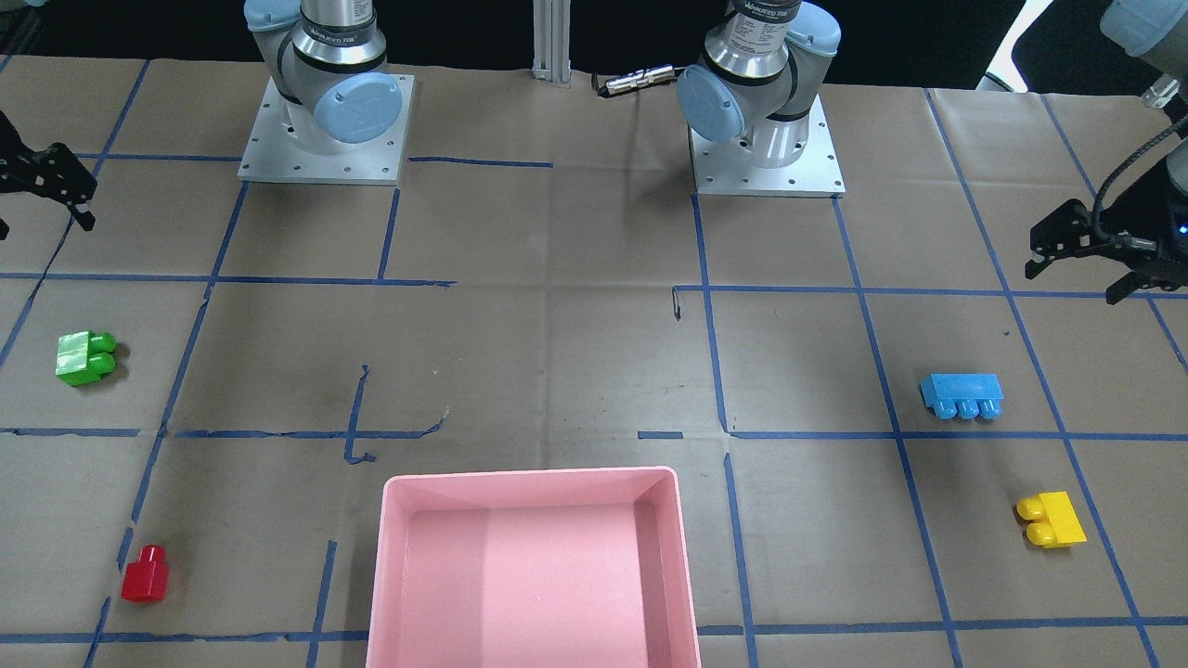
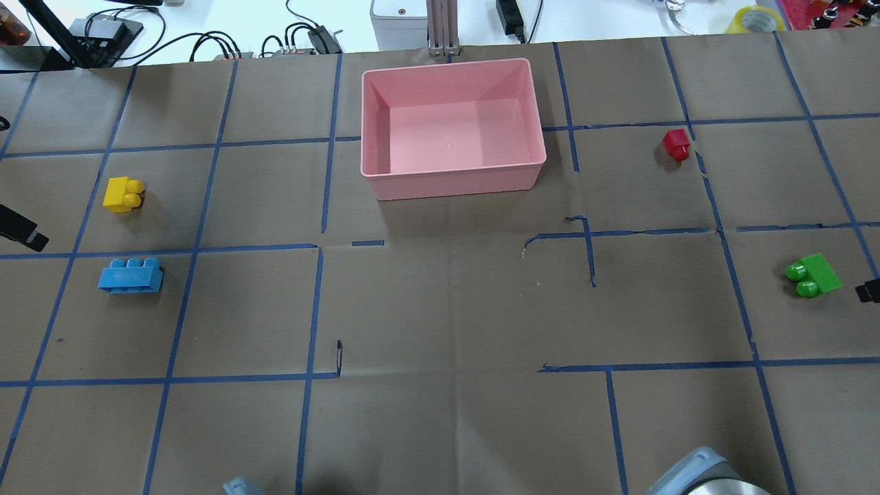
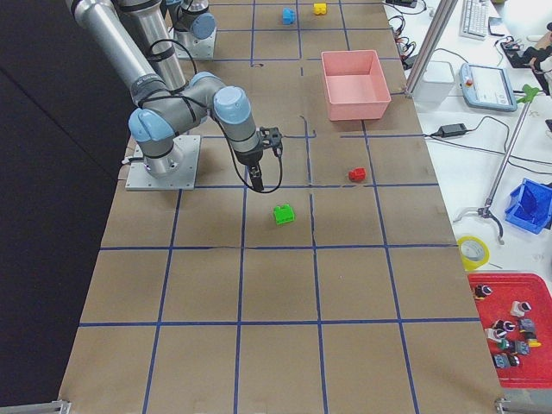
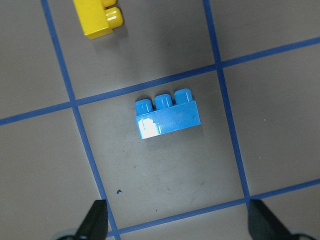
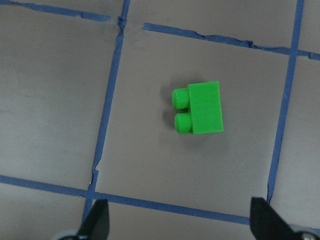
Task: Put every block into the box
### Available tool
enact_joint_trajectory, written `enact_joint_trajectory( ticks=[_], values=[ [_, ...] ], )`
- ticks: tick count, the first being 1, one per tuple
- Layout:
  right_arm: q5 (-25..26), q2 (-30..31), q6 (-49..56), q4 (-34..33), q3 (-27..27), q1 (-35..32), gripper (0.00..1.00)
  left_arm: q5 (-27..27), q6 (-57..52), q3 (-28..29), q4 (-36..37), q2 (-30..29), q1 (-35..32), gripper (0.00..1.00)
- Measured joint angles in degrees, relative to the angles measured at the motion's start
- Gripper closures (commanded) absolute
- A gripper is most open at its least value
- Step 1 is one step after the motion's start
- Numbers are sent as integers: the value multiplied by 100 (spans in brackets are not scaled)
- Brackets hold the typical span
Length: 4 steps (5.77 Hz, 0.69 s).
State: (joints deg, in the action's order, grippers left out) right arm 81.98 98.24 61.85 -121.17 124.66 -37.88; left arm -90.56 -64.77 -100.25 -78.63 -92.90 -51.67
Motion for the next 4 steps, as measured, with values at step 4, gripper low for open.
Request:
enact_joint_trajectory(
  ticks=[4],
  values=[
    [-332,-1590,-35,-2035,77,-50,1,-12,-4517,-33,13,-28,-200,2]
  ],
)
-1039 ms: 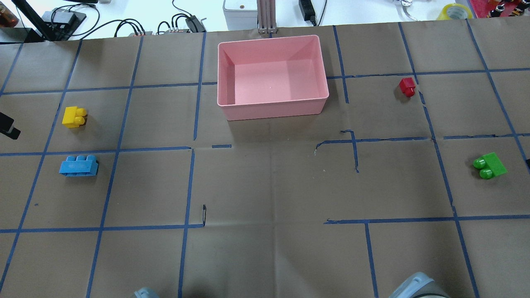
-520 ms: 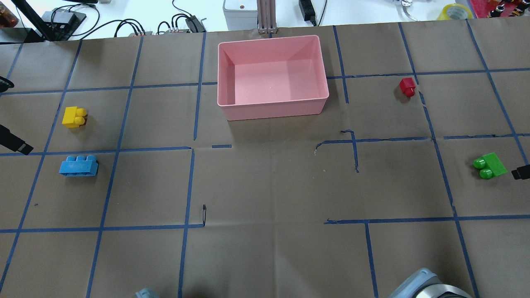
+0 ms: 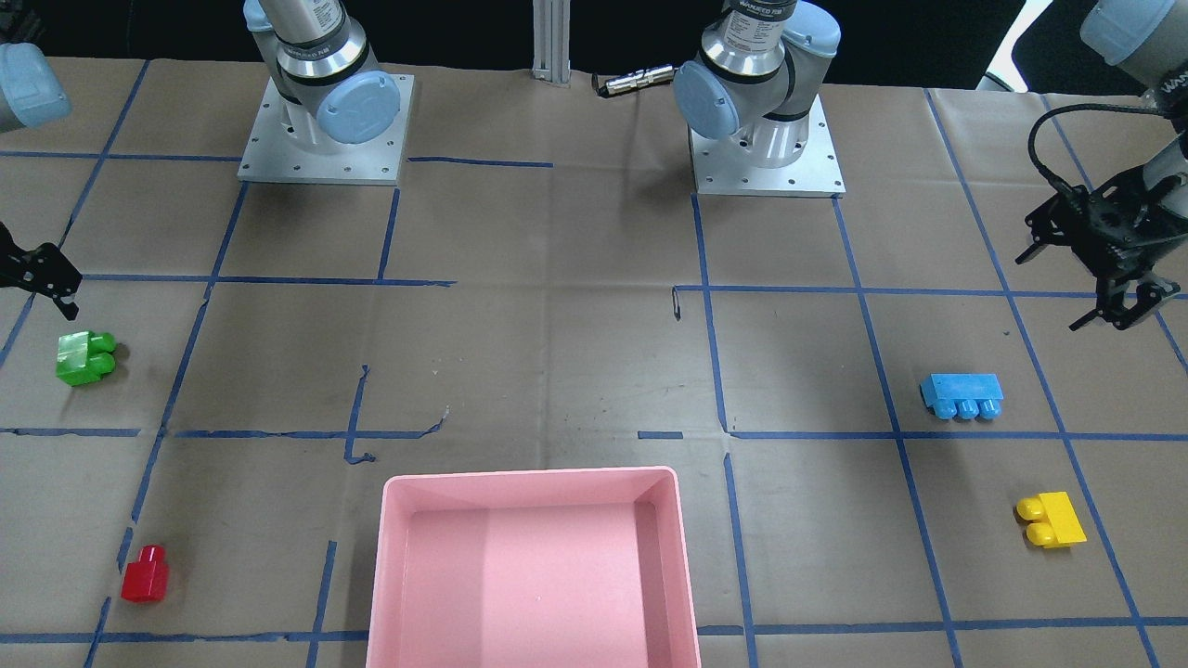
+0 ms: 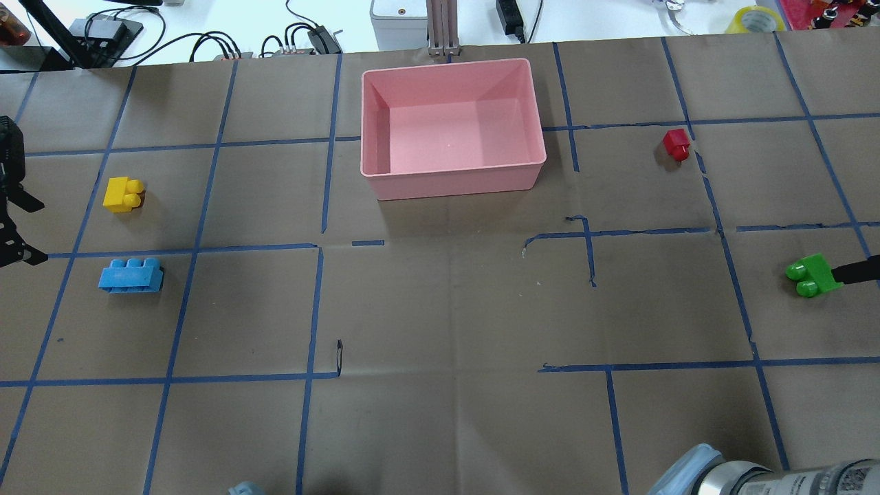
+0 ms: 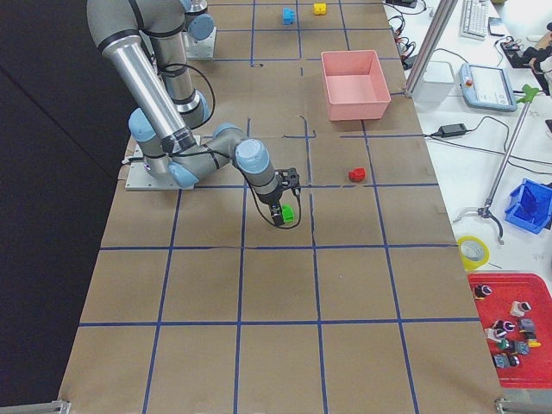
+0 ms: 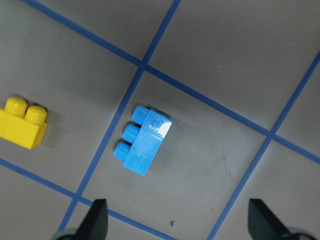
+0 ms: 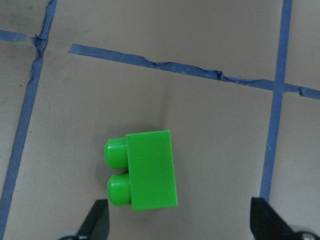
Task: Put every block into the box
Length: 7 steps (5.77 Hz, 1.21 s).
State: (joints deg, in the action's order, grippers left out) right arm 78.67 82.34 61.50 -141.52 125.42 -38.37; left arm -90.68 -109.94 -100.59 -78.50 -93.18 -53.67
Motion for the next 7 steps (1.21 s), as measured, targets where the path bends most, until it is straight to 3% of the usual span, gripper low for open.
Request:
enact_joint_trajectory(
  ticks=[1,3,7],
  values=[
    [-7,-113,-23,-50,24,-139,1,10,-769,-68,120,-76,-3,3],
    [-83,-452,-49,-485,41,-448,1,46,-1586,-494,1195,-417,-3,3],
    [-113,-794,2,-851,46,-522,2,133,-1786,-1756,3423,-999,-6,2]
  ],
)
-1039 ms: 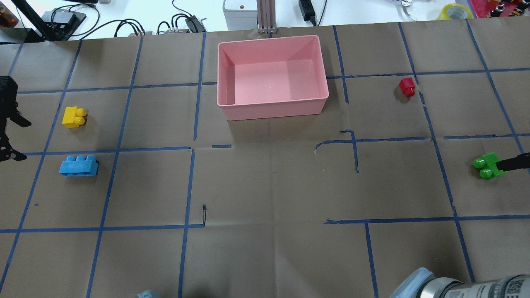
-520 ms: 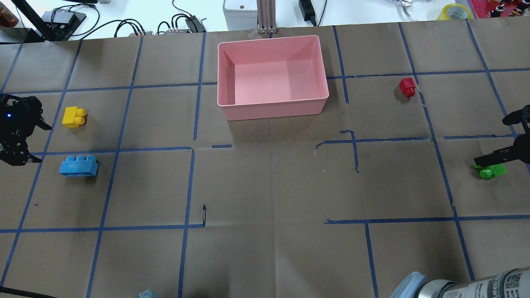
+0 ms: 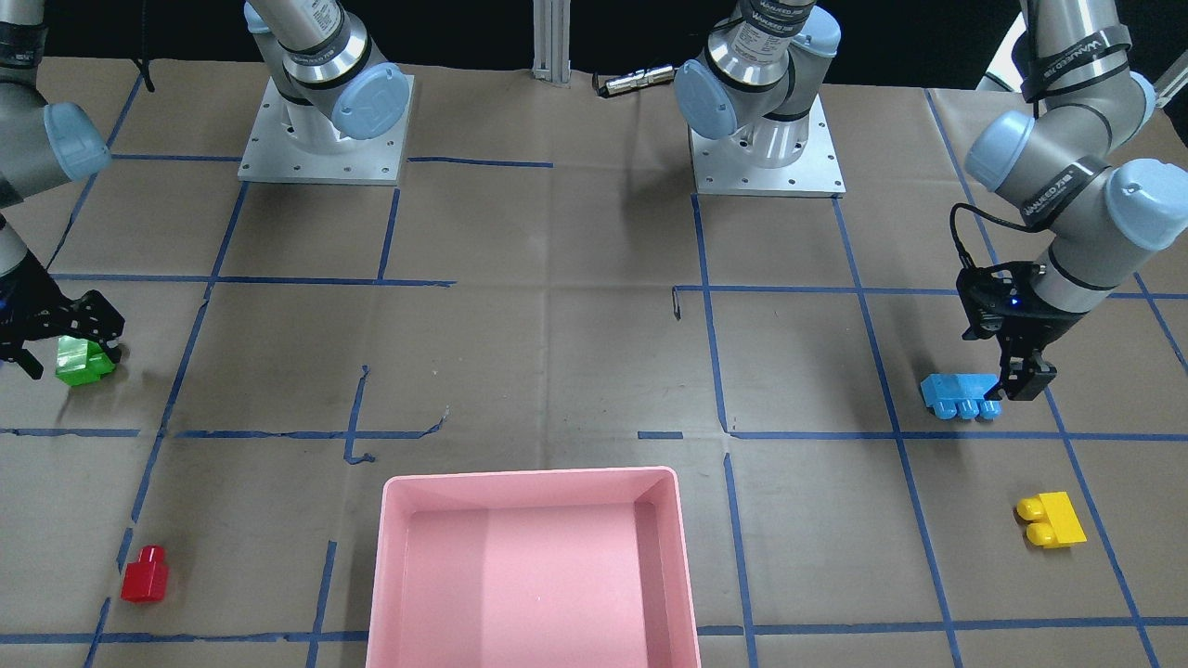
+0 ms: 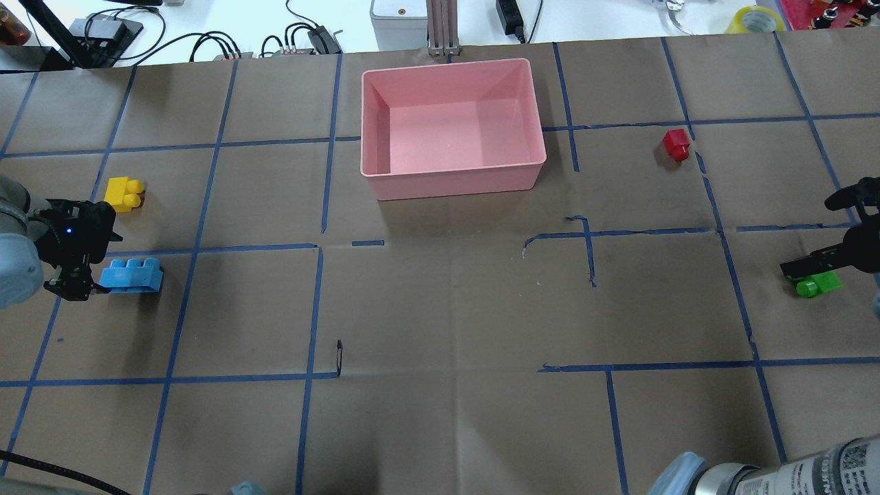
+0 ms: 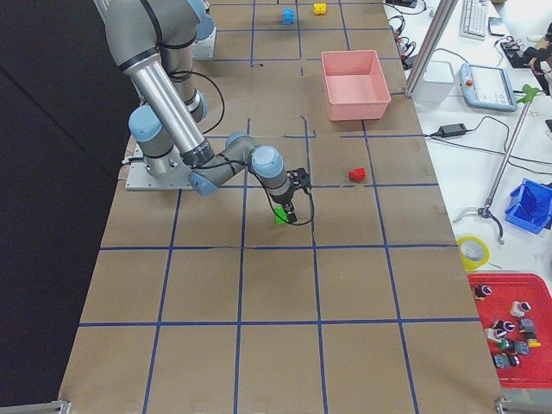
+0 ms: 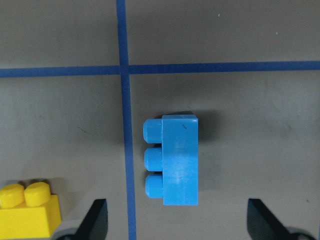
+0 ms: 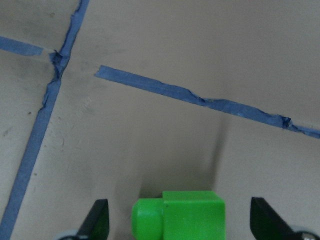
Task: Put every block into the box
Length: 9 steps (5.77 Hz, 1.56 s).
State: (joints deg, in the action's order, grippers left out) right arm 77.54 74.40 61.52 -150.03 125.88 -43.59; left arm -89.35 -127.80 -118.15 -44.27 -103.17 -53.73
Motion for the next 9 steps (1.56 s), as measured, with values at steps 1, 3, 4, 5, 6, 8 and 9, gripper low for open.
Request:
enact_joint_trajectory(
  ticks=[1,3,4,5,6,8,9],
  values=[
    [13,-39,15,-33,12,0,7,79,-5,-86,401,-264,5,3],
    [139,-48,25,-40,94,0,21,123,-40,-157,710,-453,20,3],
    [255,-52,26,-37,110,0,38,127,-66,-218,729,-452,38,3],
    [355,-49,16,-31,111,0,59,128,-127,-261,734,-480,61,3],
    [443,-39,-7,-10,103,0,71,128,-214,-274,738,-532,82,4],
    [635,31,-22,72,11,0,81,122,-275,-278,750,-567,96,11],
    [756,135,-35,428,-267,-43,87,120,-279,-278,754,-575,98,14]
  ],
)
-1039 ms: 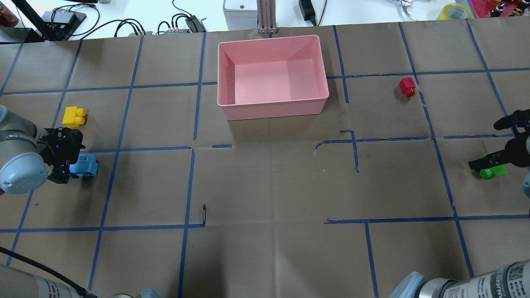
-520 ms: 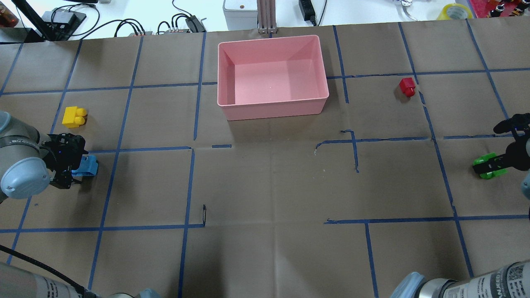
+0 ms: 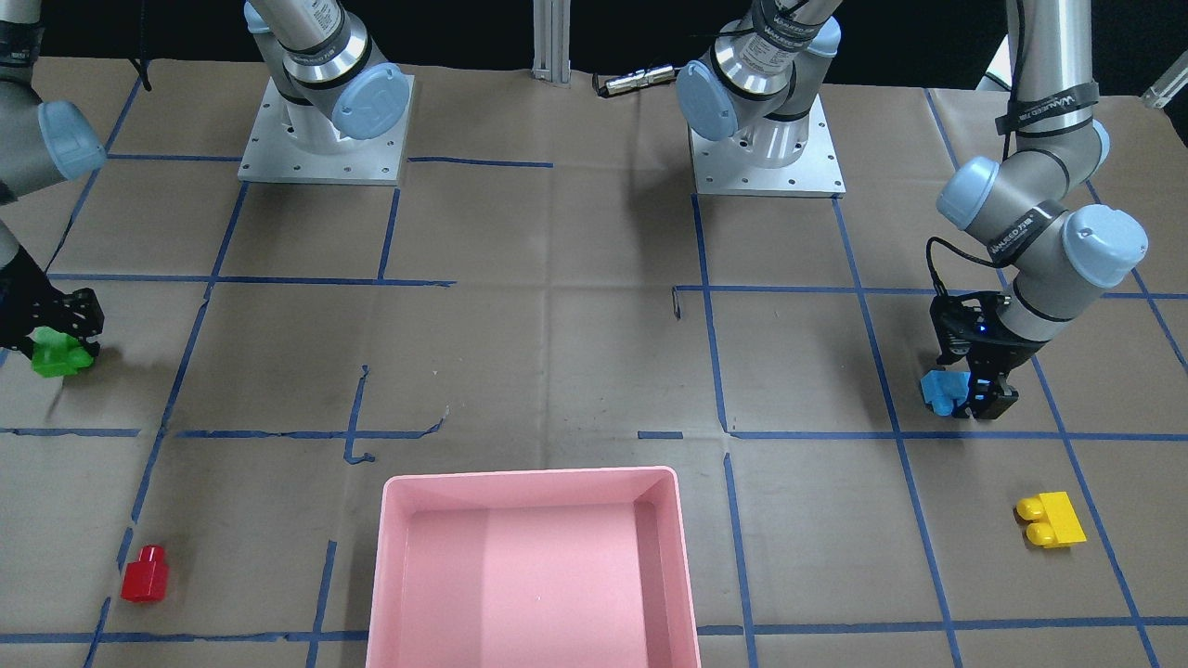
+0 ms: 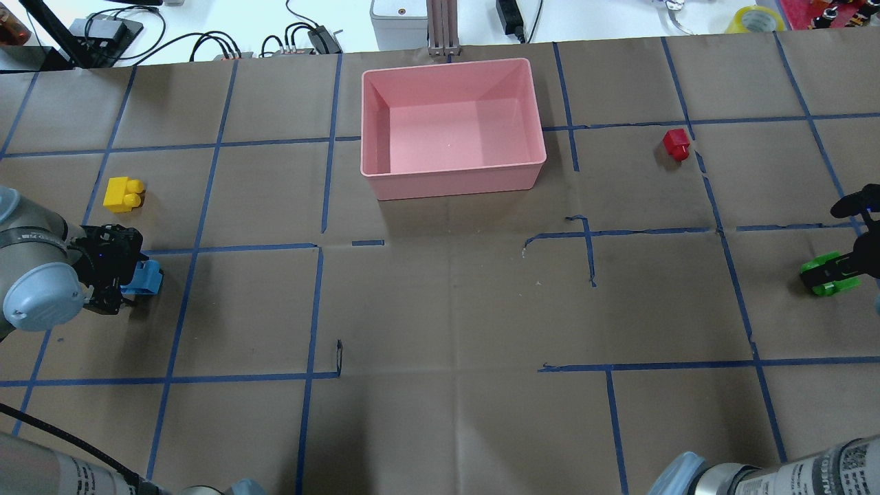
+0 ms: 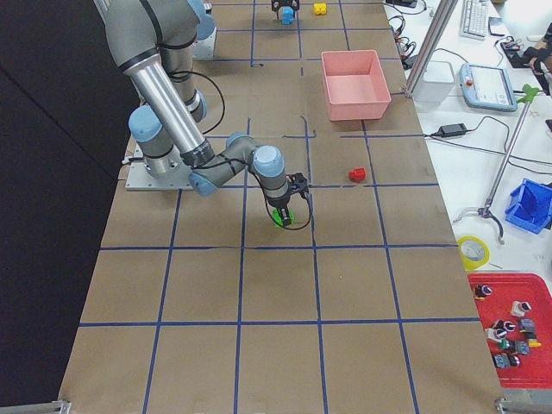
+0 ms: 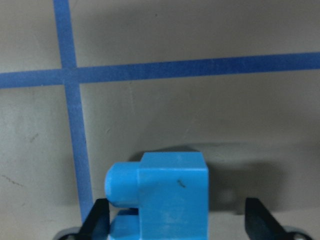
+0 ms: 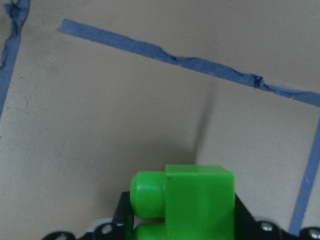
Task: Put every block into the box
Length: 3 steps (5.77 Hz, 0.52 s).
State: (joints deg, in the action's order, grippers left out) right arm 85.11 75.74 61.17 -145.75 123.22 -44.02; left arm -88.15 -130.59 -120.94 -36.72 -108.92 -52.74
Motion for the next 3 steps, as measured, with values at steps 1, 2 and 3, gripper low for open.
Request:
enact_joint_trajectory(
  ticks=[1,2,3],
  values=[
    [38,100,-127,815,-583,-214,94,-1,-1,0,7,-8,1,20],
    [28,143,-497,1866,-1387,-678,94,-1,-1,0,10,-13,-1,31],
    [-1,149,-974,2757,-2179,-1325,93,-1,-1,2,8,-15,-5,41]
  ],
)
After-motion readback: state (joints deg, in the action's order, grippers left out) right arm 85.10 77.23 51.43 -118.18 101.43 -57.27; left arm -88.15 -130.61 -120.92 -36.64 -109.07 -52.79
